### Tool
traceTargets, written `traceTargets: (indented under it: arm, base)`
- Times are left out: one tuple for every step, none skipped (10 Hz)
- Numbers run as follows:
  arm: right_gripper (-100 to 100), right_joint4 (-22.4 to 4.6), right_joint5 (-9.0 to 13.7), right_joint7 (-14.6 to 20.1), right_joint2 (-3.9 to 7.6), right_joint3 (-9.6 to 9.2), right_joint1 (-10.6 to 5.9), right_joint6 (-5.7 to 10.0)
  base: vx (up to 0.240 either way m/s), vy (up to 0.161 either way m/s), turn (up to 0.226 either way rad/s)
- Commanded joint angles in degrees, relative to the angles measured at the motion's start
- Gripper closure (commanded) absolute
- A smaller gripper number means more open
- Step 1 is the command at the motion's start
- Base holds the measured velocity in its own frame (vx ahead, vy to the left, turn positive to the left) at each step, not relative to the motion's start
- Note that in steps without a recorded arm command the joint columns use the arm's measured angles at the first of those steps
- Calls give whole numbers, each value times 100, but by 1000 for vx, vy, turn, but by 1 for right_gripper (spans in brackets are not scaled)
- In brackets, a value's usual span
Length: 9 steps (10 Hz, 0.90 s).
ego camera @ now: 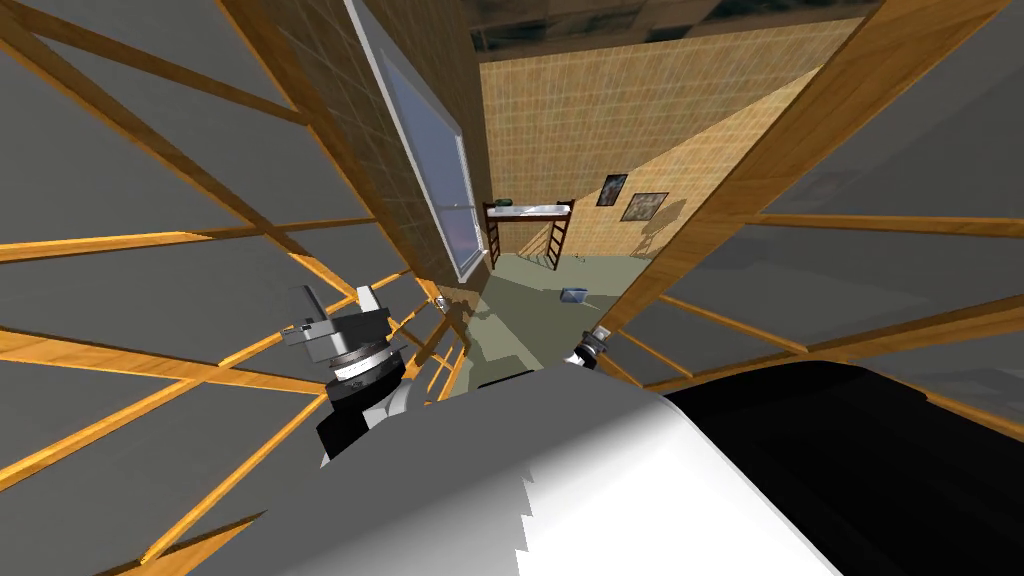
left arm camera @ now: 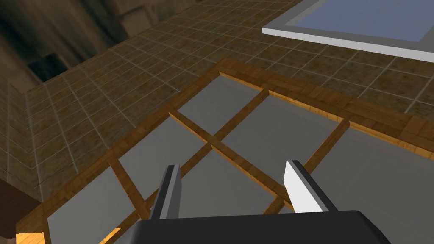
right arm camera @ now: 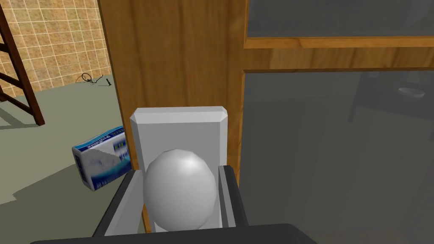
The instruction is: Push the door open
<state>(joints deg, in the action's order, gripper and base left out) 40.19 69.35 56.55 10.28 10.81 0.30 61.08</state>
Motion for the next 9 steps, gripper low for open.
traceTargets:
  arm:
    - [100,-86,106,22,78,107,3,66]
    - [100,-104,182,11,105,173,16,92]
    - [100,-104,182,11,105,173,16,92]
    - [100,-104,182,11,105,173,16,92]
    - [100,-131,293,-6,145,272,34,129]
    - [100,-131,293,-6,145,272,34,129]
    - [100,-115,280,-27,115,245,37,85]
    - [100,-169,368,-9,157,322,48,145]
    - [100,-177,399,-12,167,348,55,158]
  base:
    - [168,-119,-48]
    - [191,-137,-54]
    - [141,-104,-43]
    - [50,-46,-5]
    - [132,-83,-32]
    - [158,-91,-51]
    - [58,-38,-15]
    - [89,-92,-30]
    - [139,-144,-35]
